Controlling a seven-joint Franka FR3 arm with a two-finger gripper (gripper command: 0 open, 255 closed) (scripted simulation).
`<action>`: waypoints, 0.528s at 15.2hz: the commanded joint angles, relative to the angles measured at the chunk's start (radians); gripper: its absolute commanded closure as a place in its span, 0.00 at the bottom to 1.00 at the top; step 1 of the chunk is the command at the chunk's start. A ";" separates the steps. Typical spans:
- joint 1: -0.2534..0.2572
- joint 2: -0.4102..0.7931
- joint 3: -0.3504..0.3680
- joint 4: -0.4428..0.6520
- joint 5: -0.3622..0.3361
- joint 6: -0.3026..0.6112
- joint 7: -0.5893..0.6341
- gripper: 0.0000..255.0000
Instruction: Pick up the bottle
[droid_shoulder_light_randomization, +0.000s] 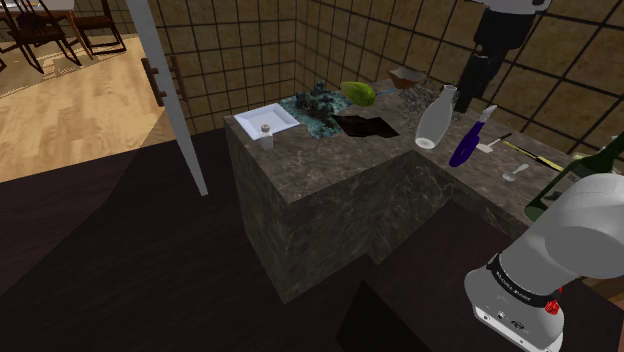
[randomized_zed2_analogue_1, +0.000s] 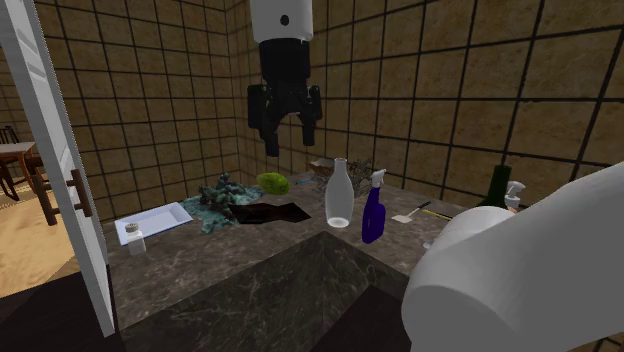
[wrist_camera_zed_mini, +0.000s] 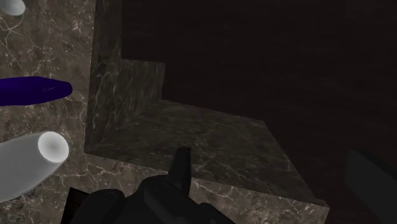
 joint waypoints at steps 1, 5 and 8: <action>0.000 0.000 0.000 0.000 0.000 0.000 0.000 0.00; -0.031 0.059 -0.078 0.000 -0.057 0.059 -0.080 0.00; -0.053 0.114 -0.134 0.011 -0.094 0.105 -0.137 0.00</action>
